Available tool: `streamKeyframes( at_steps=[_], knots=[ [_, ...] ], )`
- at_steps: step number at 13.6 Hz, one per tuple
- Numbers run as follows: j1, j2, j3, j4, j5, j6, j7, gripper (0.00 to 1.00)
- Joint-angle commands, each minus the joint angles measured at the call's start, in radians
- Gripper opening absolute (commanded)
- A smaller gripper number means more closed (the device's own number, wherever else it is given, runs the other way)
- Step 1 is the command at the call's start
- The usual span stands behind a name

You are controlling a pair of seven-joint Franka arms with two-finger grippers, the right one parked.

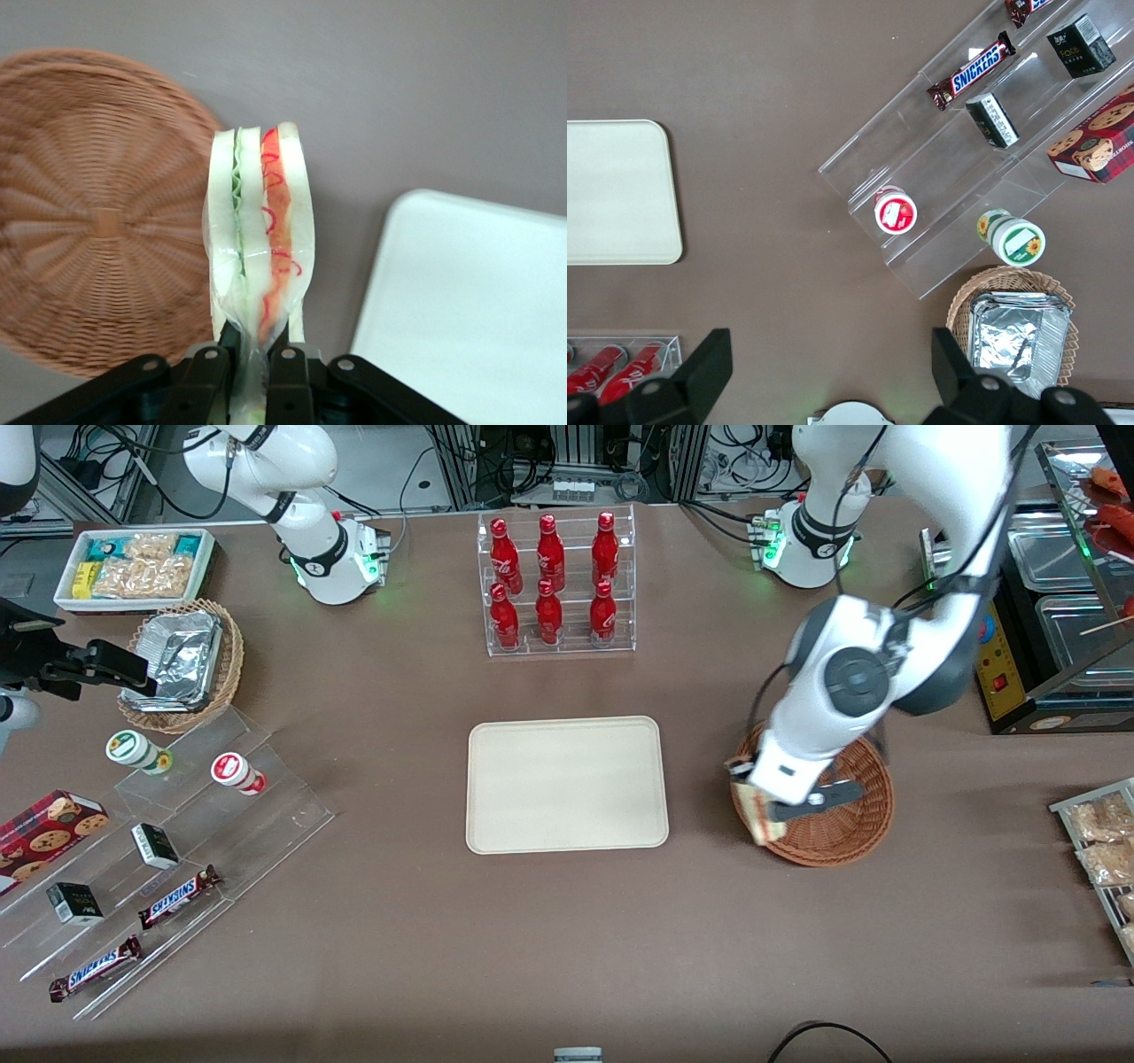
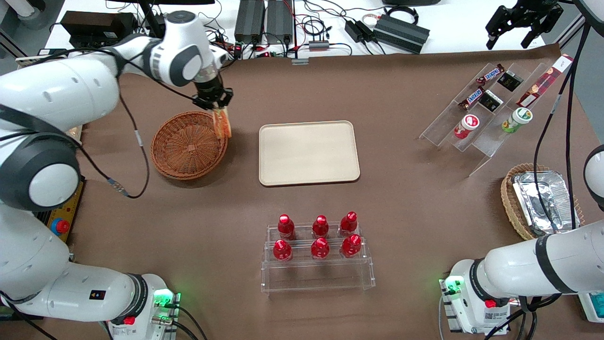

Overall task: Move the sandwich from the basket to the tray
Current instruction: 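Carry the sandwich with the left gripper over the cream tray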

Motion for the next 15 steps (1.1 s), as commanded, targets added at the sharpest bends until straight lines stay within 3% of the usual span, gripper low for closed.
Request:
streamKeyframes(
  at_steps=[1,9,15],
  knots=[
    [-0.069,0.138,-0.016,0.177,-0.001,-0.065,0.023,0.00],
    [-0.316,0.389,-0.021,0.459,-0.001,-0.048,-0.118,0.00],
    [-0.372,0.495,-0.021,0.541,-0.001,-0.009,-0.157,0.00]
  ],
)
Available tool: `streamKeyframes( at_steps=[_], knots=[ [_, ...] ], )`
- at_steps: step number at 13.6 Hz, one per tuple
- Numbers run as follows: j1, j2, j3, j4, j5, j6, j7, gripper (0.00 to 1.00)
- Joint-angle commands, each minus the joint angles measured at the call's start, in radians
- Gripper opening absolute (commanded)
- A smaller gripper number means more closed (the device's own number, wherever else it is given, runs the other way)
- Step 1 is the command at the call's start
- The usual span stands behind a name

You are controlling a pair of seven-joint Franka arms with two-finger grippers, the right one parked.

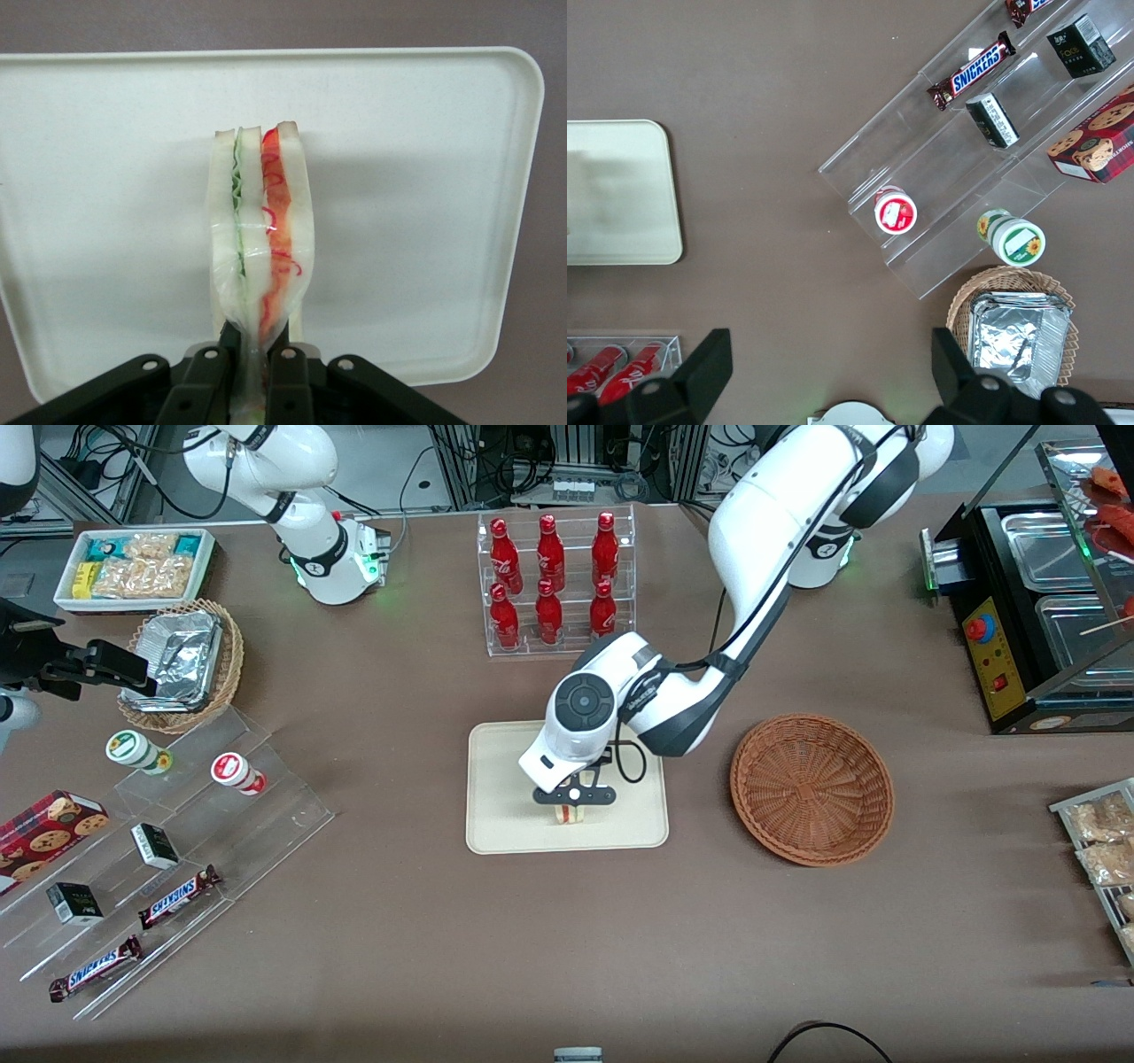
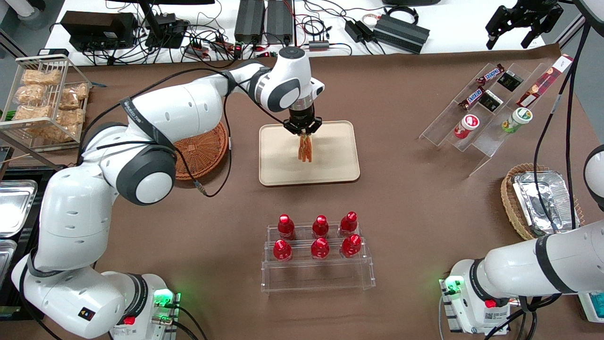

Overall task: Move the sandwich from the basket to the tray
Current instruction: 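Carry the sandwich with the left gripper over the cream tray, then lower the sandwich onto the tray and open the left gripper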

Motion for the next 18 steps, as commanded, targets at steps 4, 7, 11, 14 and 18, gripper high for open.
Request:
streamKeyframes(
  at_steps=[4,7,11,14,18],
  knots=[
    [-0.014,0.054,0.006,0.046,-0.002,0.009,-0.068,0.00],
    [-0.014,0.057,0.006,0.041,-0.002,0.021,-0.066,0.00],
    [-0.014,0.049,0.006,0.043,-0.029,0.022,-0.059,1.00],
    [0.005,0.002,0.003,0.050,-0.031,-0.010,-0.037,1.00],
    [0.019,-0.083,0.008,0.083,-0.031,-0.116,-0.010,1.00]
  ],
)
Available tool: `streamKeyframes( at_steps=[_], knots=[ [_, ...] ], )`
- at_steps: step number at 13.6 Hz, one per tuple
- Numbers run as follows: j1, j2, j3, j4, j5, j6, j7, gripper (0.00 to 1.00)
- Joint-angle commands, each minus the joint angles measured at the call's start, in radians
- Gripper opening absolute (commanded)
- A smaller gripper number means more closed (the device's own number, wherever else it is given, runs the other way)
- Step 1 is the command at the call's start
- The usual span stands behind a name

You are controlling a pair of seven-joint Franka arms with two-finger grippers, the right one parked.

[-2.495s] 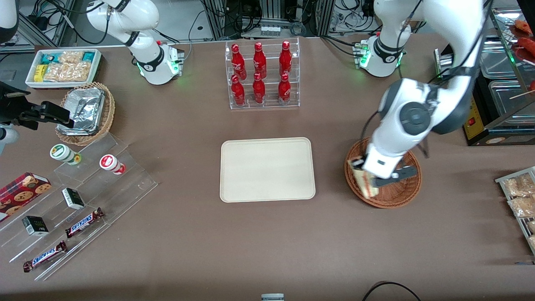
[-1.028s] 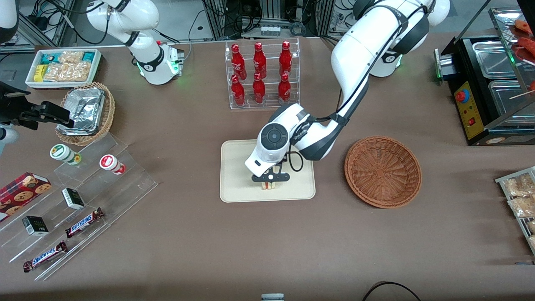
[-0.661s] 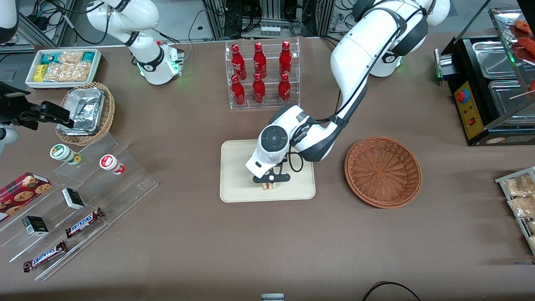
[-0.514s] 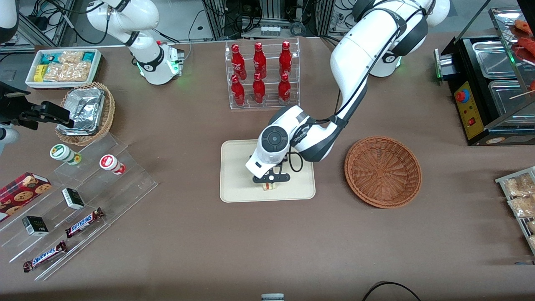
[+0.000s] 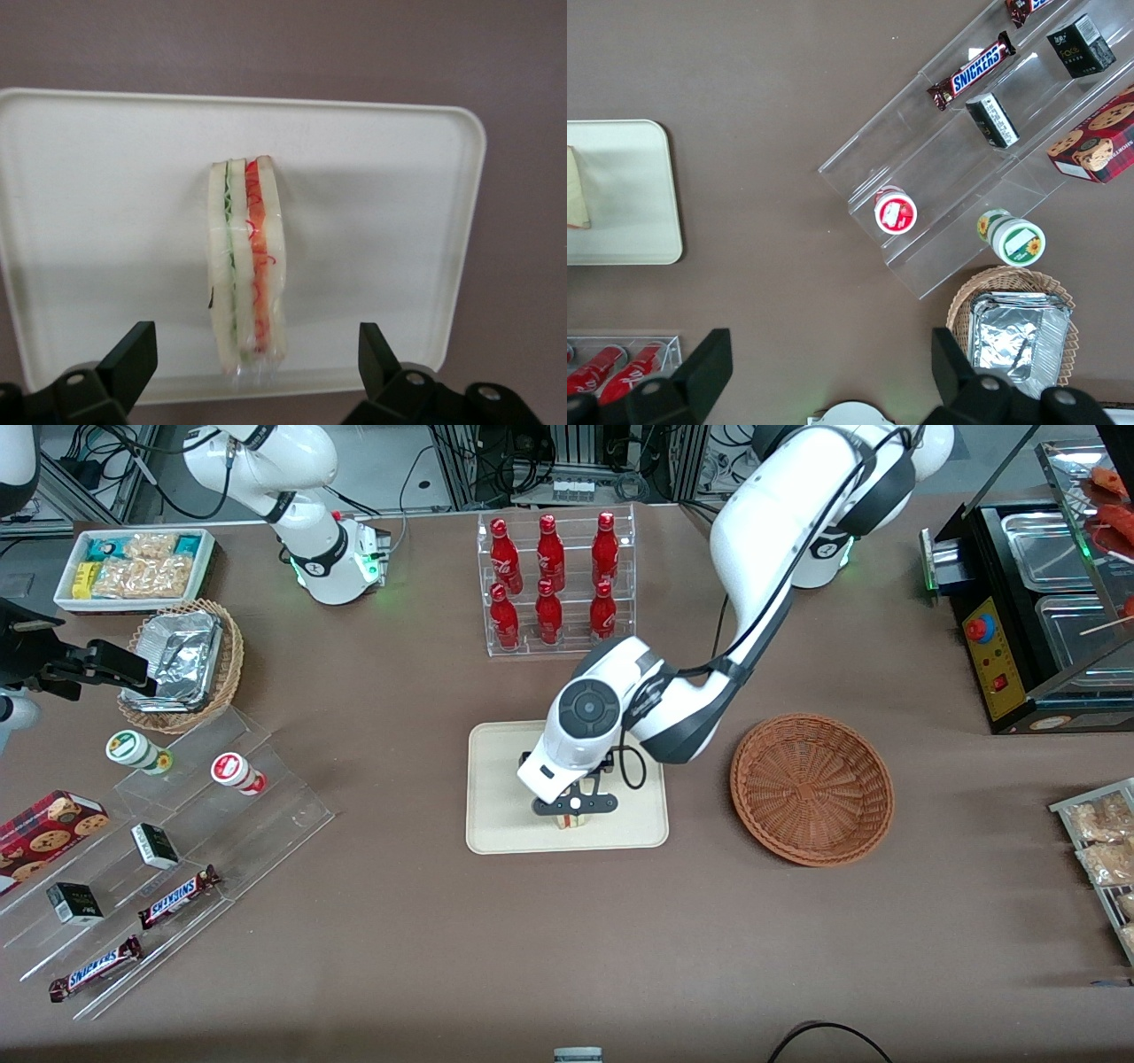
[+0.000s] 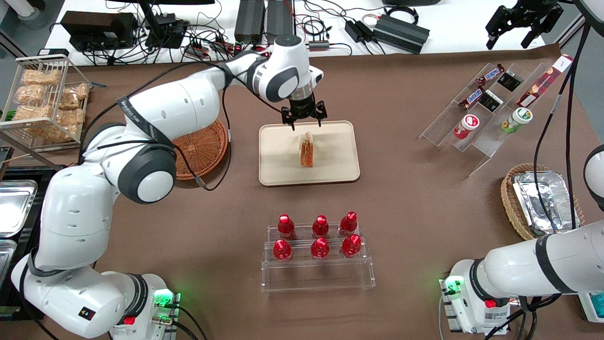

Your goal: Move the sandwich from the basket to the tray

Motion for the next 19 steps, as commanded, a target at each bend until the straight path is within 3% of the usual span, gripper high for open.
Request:
streamKeyframes(
  at_steps=[1,3,6,12,19],
  knots=[
    [0.017,-0.069,0.009,-0.005,-0.008,-0.060,0.019,1.00],
    [0.020,-0.105,0.019,-0.016,0.006,-0.083,0.066,1.00],
    [0.087,-0.149,0.046,-0.024,0.012,-0.184,0.326,1.00],
    [0.262,-0.355,0.072,-0.253,0.049,-0.224,0.531,1.00],
    [0.443,-0.485,0.079,-0.327,0.049,-0.282,0.737,1.00]
  ],
)
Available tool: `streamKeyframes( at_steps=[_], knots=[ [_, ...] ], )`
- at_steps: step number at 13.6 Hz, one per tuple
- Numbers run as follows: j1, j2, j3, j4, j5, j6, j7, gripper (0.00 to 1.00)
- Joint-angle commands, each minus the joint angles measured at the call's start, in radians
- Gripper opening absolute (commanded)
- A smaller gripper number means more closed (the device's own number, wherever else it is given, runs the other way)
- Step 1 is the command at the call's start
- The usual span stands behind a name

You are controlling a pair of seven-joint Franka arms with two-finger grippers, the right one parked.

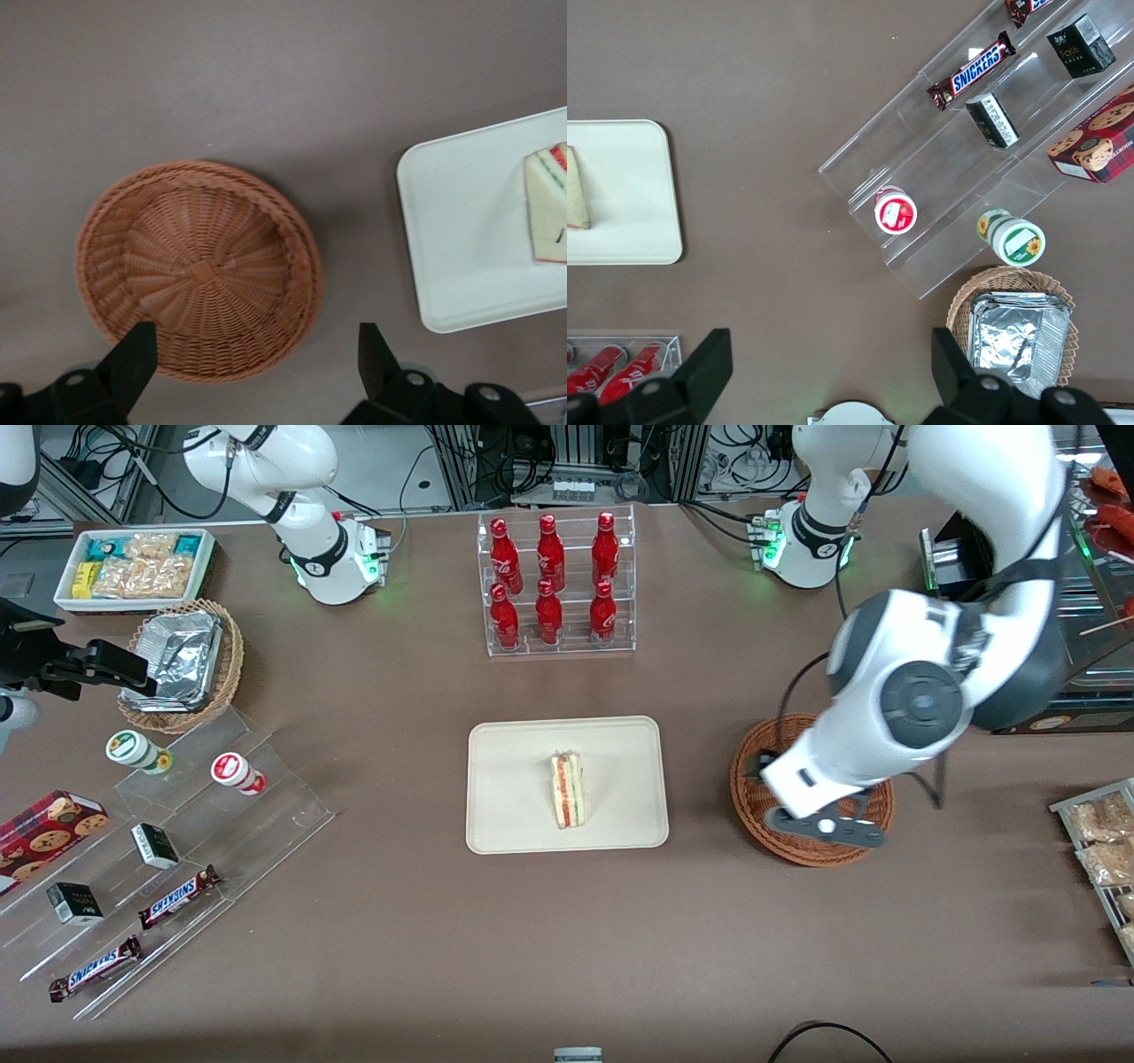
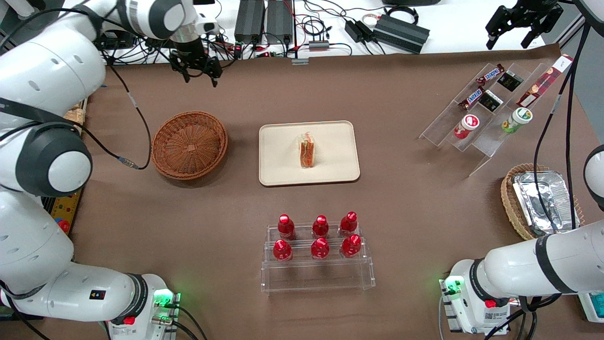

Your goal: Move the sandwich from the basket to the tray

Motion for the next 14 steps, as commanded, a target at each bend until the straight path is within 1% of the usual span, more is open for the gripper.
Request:
streamKeyframes(
  at_steps=[1,5,8,10,14],
  knots=[
    [0.065,-0.091,-0.002,-0.076,0.007,-0.026,0.069,1.00],
    [0.164,-0.203,0.001,-0.085,-0.010,-0.124,0.214,1.00],
    [0.159,-0.272,0.069,-0.080,-0.010,-0.184,0.246,1.00],
    [0.158,-0.288,0.105,-0.061,-0.010,-0.230,0.247,1.00],
    [0.158,-0.321,0.133,-0.060,-0.008,-0.249,0.253,1.00]
  ],
)
